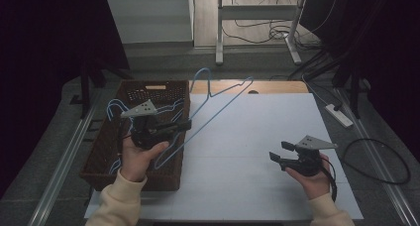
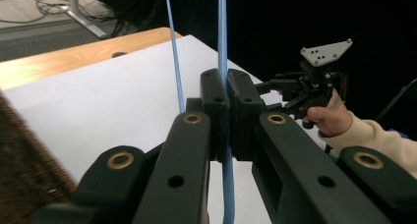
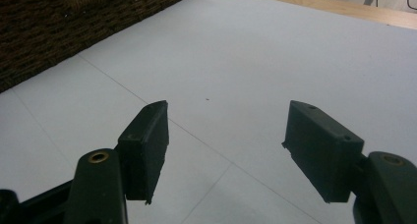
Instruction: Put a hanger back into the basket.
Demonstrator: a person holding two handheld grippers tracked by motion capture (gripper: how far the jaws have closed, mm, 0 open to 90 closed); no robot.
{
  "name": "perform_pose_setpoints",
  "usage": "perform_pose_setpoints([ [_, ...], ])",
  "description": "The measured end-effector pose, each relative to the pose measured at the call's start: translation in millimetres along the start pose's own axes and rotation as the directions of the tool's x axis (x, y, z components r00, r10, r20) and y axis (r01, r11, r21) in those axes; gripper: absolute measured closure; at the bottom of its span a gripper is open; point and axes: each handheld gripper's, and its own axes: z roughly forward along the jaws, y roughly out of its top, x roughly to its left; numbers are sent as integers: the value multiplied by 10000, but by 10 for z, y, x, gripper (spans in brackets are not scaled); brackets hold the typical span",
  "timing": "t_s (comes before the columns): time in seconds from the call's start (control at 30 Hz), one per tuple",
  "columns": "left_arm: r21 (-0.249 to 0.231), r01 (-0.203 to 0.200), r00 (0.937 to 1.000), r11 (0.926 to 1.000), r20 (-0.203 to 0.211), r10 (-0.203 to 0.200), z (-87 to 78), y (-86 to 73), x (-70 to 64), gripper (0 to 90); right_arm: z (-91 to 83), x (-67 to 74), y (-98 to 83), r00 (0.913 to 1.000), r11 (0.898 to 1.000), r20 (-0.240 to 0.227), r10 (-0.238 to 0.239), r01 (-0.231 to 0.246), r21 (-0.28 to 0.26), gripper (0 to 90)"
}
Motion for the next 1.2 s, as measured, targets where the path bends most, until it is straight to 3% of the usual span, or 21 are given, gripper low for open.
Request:
perform_pose_setpoints([
  [0.3, -121, 282, 9982, 9995, -531, -289, -289, -74, 240, 869, -38, -5, -27, 9998, 10000, 179, 41, -41, -2, 337],
  [0.43, -292, 416, 9951, 9987, -883, -441, -506, -134, 383, 869, -25, -1, -28, 9998, 10000, 209, 16, -16, 28, 337],
  [0.73, -646, 820, 9910, 9945, -1007, -882, -923, -235, 760, 869, 1, 13, -25, 9998, 9999, 210, -54, 52, 92, 339],
  [0.9, -474, 987, 9849, 9940, -1383, -1044, -1085, -341, 908, 869, 9, 11, -25, 9997, 10000, 233, -28, 26, 84, 339],
  [1.2, 111, 1337, 9812, 9910, -1416, -1308, -1171, -515, 1122, 869, 26, 14, -14, 9996, 9999, 267, -56, 53, 90, 340],
])
